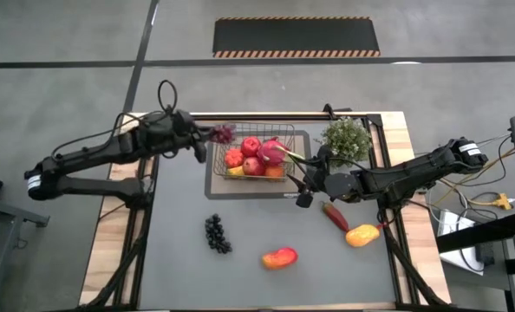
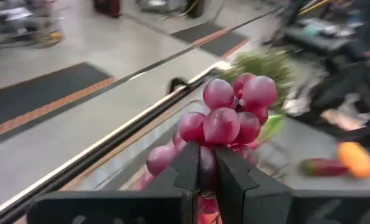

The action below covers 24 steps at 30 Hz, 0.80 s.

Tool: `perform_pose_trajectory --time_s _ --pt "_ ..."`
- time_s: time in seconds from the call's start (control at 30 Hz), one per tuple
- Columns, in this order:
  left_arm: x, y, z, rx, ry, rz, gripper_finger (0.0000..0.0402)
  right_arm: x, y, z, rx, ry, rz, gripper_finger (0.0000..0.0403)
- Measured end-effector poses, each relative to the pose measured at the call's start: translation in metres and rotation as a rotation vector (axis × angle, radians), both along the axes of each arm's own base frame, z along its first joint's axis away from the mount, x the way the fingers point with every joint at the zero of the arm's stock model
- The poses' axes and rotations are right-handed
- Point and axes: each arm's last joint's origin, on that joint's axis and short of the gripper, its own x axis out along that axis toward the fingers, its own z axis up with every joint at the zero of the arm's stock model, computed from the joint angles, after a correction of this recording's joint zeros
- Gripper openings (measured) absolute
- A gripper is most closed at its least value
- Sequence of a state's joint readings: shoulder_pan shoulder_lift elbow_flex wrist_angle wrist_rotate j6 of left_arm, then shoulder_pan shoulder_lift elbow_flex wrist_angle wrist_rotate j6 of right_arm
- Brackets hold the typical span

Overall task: Build produce basket
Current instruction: Put the red grapes into the wire basket

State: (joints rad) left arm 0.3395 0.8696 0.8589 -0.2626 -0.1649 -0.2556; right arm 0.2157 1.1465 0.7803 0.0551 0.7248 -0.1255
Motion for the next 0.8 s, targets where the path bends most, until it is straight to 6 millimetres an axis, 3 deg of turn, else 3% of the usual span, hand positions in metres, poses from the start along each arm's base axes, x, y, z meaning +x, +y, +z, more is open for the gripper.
perform_pose_trajectory --time_s 0.3,0.57,0.8 --pt "0.048 -0.02 -0.003 0.006 -0.124 -0.146 0.0012 -0.002 0.0 -0.006 -0.017 0.048 0.031 0.0231" --pt "0.092 -0.013 -0.048 -0.033 0.041 -0.133 0.0012 -0.007 -0.001 -0.016 -0.013 0.148 0.02 0.0231" --pt "0.097 -0.004 -0.068 -0.018 0.204 0.005 0.0012 -0.008 -0.001 -0.017 -0.023 0.166 0.022 0.0231"
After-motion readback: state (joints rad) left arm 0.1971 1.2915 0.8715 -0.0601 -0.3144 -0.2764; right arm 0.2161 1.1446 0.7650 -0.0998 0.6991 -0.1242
